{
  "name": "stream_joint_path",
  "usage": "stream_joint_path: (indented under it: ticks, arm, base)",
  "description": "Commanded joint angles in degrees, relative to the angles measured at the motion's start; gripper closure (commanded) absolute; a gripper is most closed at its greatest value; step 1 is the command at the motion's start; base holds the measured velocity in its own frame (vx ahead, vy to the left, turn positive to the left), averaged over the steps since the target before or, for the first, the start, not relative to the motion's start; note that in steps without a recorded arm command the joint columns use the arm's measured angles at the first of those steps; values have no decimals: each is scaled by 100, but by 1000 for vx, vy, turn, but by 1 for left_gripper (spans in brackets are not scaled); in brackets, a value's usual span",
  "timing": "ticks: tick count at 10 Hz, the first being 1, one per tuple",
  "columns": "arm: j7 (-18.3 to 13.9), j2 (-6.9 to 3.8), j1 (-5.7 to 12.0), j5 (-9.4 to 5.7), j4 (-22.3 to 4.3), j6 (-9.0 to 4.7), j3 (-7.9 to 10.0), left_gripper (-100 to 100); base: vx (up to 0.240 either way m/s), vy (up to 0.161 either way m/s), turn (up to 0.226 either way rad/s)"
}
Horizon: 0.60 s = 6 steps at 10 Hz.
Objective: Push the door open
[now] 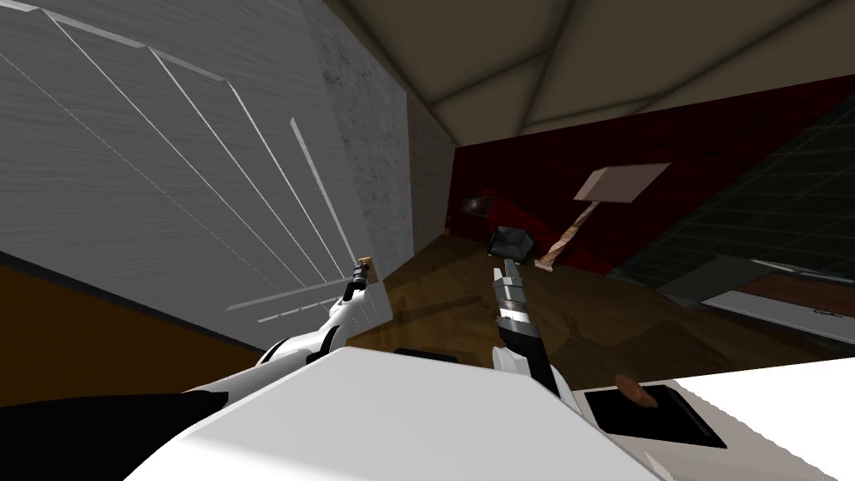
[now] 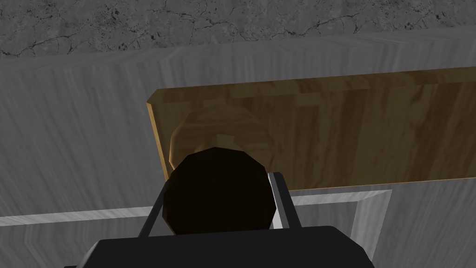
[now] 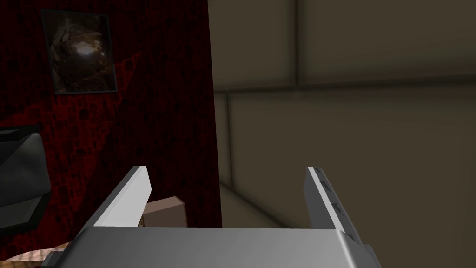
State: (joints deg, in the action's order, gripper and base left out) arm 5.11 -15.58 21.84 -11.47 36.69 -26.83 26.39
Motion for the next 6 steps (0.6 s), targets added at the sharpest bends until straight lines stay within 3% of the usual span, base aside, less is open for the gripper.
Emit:
stream_joint_path:
  ticks: [1,3,6]
  arm:
    - [34,-42,-1,-32,8,-18,97,100]
    - [60,-78,-17,-60,-2,-23,180,100]
    - [102,-124,-59,-103,-10,-20,304,100]
  base:
    - [205,-92,72]
    - [168,-61,66]
    - [137,7,40]
